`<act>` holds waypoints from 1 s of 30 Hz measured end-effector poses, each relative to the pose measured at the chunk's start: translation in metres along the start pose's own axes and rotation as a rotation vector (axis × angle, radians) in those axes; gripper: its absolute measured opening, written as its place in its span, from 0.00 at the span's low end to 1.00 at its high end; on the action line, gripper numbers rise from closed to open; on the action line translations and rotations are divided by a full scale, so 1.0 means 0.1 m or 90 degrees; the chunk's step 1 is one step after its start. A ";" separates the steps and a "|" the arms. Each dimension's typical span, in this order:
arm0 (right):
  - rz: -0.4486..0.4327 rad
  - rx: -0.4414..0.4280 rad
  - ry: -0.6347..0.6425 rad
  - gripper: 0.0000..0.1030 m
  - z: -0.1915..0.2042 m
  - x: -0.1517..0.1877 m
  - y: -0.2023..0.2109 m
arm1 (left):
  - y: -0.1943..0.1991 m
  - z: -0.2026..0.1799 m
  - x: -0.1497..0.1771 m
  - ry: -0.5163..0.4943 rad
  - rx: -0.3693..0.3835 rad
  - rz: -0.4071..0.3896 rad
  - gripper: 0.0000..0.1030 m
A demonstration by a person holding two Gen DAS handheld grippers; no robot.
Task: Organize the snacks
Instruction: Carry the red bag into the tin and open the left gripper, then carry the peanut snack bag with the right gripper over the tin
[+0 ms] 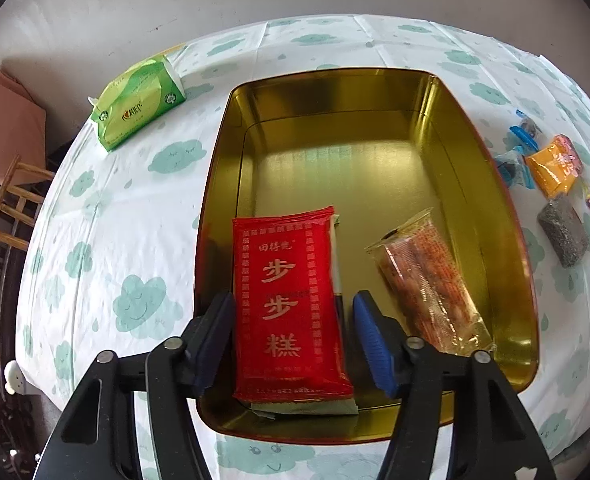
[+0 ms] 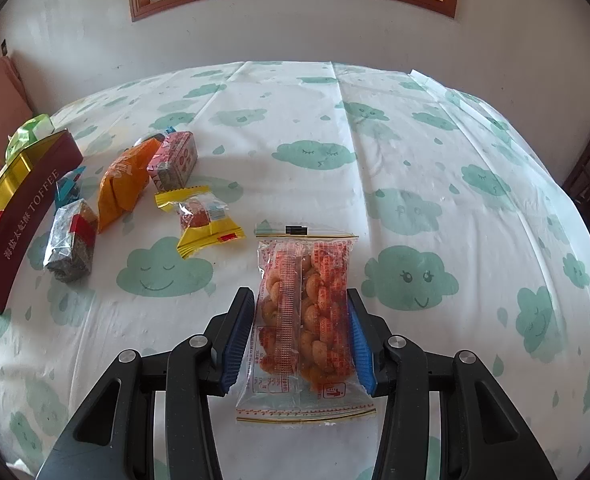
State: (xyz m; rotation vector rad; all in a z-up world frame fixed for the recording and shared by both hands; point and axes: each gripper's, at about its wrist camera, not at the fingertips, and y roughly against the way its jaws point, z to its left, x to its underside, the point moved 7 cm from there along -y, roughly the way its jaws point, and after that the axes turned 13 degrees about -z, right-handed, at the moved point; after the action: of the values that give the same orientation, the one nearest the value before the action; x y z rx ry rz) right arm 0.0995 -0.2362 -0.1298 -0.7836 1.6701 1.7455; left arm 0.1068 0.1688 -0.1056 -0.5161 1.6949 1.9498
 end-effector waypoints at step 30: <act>0.060 0.032 -0.047 0.40 0.09 -0.01 0.03 | 0.46 -0.02 0.07 0.089 0.019 -0.078 0.88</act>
State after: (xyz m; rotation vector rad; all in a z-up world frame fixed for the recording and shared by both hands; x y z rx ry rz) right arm 0.0977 -0.2277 -0.1264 -0.6194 1.7194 1.7668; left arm 0.0734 0.1634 -0.0731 -0.7423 1.7297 1.8368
